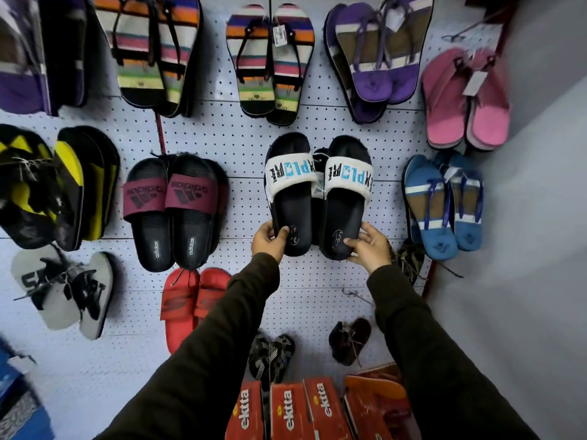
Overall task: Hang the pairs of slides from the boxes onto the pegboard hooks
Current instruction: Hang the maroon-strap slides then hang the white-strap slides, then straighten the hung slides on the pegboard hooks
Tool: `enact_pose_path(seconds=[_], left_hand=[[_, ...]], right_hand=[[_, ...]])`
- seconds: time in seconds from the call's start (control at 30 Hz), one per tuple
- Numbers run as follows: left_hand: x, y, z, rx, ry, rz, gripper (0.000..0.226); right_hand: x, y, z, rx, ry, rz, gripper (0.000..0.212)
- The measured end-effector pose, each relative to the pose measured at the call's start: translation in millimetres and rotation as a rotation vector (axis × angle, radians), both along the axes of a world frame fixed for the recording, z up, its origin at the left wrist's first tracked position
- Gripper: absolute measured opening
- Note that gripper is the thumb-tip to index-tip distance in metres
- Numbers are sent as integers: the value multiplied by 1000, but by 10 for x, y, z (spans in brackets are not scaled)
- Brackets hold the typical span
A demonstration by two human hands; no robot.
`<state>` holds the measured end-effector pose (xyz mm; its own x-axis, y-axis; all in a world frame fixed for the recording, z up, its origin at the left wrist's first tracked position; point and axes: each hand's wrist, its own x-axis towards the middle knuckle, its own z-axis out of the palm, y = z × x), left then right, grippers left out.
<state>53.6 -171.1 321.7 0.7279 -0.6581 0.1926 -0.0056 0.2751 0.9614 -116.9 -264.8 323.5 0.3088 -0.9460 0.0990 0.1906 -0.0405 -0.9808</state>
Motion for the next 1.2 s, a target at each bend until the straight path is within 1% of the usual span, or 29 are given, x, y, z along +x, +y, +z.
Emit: enact_pose_path(seconds=[0.1, 0.27, 0.3, 0.37, 0.43, 0.5, 0.57, 0.63, 0.7, 0.73, 0.8, 0.93, 1.07, 1.13, 1.2], left_hand=[[38, -84, -183, 47, 50, -4, 35], [67, -179, -432, 83, -2, 26, 35], [66, -195, -440, 88, -12, 38, 36], [64, -219, -443, 78, -99, 105, 45], [63, -225, -422, 27, -340, 263, 58], [76, -251, -365, -37, -645, 415, 62], [88, -322, -291, -18, -939, 432, 62], [88, -424, -245, 72, -1173, 377, 62], [118, -539, -220, 181, -1306, 336, 62], [154, -594, -203, 239, -1332, 326, 63], [242, -673, -163, 335, -1321, 306, 64], [373, -730, -119, 379, -1337, 269, 67], [389, -635, -106, 368, -1356, 243, 65], [398, -548, -90, 339, -1341, 240, 64], [459, -425, -82, 301, -1328, 280, 62]], right_hand=[[40, -57, -151, 43, 57, 25, 61], [142, -98, -325, 56, 36, 33, 60], [165, -100, -343, 28, 37, 21, 58], [205, -99, -366, -140, 96, -64, 61], [244, -112, -344, -406, 168, -179, 64], [297, -193, -291, -702, 297, -242, 62], [373, -320, -245, -930, 496, -250, 59], [449, -437, -221, -1024, 611, -231, 58], [509, -555, -218, -1055, 679, -208, 59], [529, -612, -209, -1063, 707, -201, 59], [547, -699, -169, -1073, 756, -194, 61], [555, -752, -113, -1105, 784, -202, 61], [588, -658, -145, -1082, 707, -212, 59], [633, -567, -143, -1060, 637, -257, 58], [711, -441, -143, -1071, 571, -325, 56]])
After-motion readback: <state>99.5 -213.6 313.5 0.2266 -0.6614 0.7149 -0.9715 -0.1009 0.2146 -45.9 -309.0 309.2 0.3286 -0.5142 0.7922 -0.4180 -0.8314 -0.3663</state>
